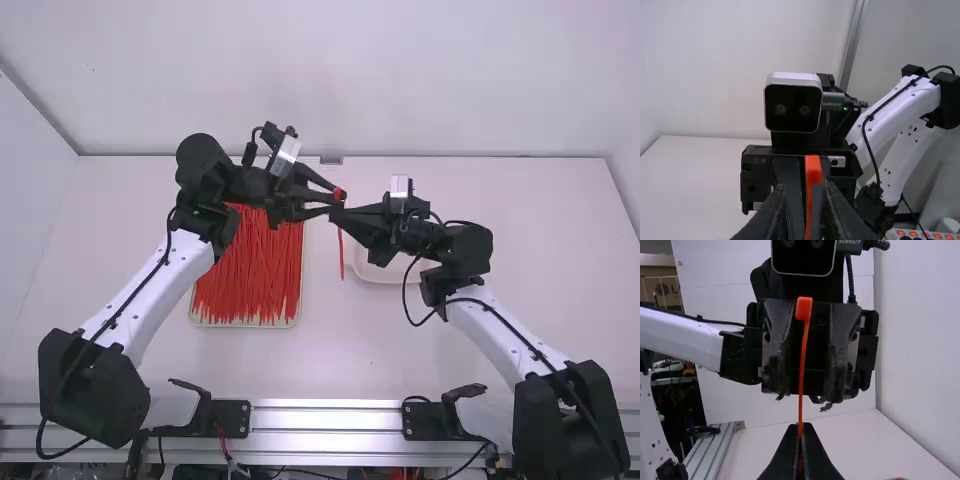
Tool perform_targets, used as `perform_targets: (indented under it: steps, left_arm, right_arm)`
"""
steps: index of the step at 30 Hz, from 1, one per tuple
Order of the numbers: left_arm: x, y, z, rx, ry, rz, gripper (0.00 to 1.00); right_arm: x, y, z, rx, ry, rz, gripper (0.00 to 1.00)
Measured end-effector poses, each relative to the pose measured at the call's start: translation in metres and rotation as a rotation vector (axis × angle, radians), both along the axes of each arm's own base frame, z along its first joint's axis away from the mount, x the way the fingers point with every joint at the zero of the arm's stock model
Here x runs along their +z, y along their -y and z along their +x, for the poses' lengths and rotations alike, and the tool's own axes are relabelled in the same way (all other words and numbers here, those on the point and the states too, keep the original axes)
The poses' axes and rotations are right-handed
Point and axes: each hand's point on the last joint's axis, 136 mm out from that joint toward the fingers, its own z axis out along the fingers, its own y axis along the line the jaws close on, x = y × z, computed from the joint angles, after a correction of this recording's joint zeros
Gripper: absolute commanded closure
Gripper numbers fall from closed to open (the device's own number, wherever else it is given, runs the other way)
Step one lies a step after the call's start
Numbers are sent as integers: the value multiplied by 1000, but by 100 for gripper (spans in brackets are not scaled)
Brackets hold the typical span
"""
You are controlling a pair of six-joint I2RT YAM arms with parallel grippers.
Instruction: Fasten the cable tie
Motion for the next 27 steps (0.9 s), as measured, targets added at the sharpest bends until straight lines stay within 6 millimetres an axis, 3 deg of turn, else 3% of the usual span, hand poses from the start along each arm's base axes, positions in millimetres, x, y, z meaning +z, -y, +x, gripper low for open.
perform_targets:
  steps: [4, 5, 6, 12, 13, 14, 15, 16, 19, 27]
  left_arm:
    - [1, 0, 2, 13, 0, -4, 86]
    - [1, 0, 3, 19, -6, -6, 89]
    - [2, 0, 4, 24, -14, -7, 98]
    - [4, 0, 5, 30, -23, -12, 98]
    - [5, 0, 5, 31, -27, -12, 98]
    - [5, 0, 5, 33, -29, -13, 98]
    - [6, 0, 6, 40, -30, -17, 98]
    - [7, 0, 7, 43, -30, -19, 98]
    - [13, -4, 8, 55, -16, -33, 98]
    - [39, -27, 8, 100, 48, -87, 98]
  right_arm:
    - [0, 0, 0, -1, 0, 0, 100]
    - [0, 1, 1, -3, 0, 0, 100]
    - [0, 1, 1, -2, -1, 0, 100]
    - [1, 2, 3, -17, -6, 8, 98]
    - [1, 2, 3, -17, -7, 8, 73]
    - [1, 2, 3, -16, -7, 7, 63]
    - [0, 1, 3, -12, -11, 3, 45]
    - [-1, 1, 3, -11, -15, 1, 42]
    - [-10, -1, 7, -5, -73, -22, 18]
    - [-26, -4, 2, 42, -103, -81, 2]
